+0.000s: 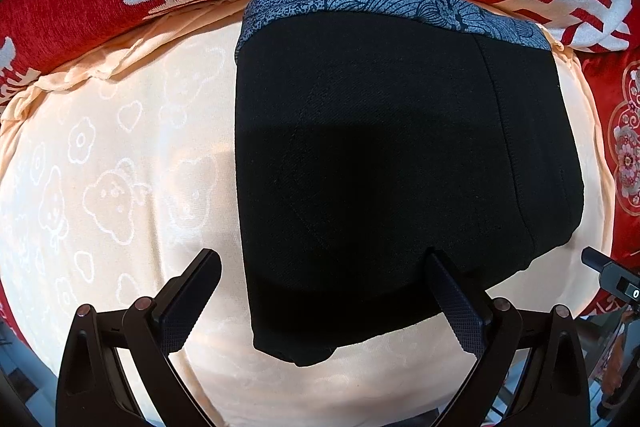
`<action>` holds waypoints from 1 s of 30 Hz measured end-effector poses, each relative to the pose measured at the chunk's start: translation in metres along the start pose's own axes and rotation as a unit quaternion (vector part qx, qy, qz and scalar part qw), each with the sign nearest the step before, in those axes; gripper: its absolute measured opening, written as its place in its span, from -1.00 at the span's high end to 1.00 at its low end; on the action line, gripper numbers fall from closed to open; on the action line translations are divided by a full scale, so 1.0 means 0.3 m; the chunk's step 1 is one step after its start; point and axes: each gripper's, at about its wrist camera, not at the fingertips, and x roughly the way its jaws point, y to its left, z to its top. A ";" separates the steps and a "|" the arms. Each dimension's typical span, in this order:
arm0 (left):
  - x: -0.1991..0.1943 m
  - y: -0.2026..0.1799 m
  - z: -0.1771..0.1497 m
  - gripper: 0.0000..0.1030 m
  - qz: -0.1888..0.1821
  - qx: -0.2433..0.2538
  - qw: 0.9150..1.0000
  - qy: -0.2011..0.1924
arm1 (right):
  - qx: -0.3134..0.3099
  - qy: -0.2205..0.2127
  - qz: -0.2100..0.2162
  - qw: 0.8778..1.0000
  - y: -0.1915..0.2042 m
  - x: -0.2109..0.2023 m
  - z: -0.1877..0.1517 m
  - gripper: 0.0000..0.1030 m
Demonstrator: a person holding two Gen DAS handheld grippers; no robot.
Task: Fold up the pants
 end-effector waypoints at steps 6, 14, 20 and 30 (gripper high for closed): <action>-0.011 0.008 -0.002 -0.98 -0.003 0.002 1.000 -0.005 | -0.002 0.000 -0.002 1.000 -0.011 -0.006 0.007 -1.00; -0.033 0.056 0.005 -0.98 -0.019 -0.004 1.000 -0.017 | -0.010 -0.003 -0.012 1.000 -0.027 -0.017 0.035 -1.00; -0.052 0.109 0.020 -0.98 -0.034 -0.005 0.999 -0.029 | -0.027 -0.008 -0.019 0.999 -0.023 -0.028 0.076 -1.00; -0.028 0.232 0.063 -0.98 -0.131 -0.016 0.991 -0.015 | -0.072 -0.011 0.000 0.997 -0.023 -0.011 0.199 -1.00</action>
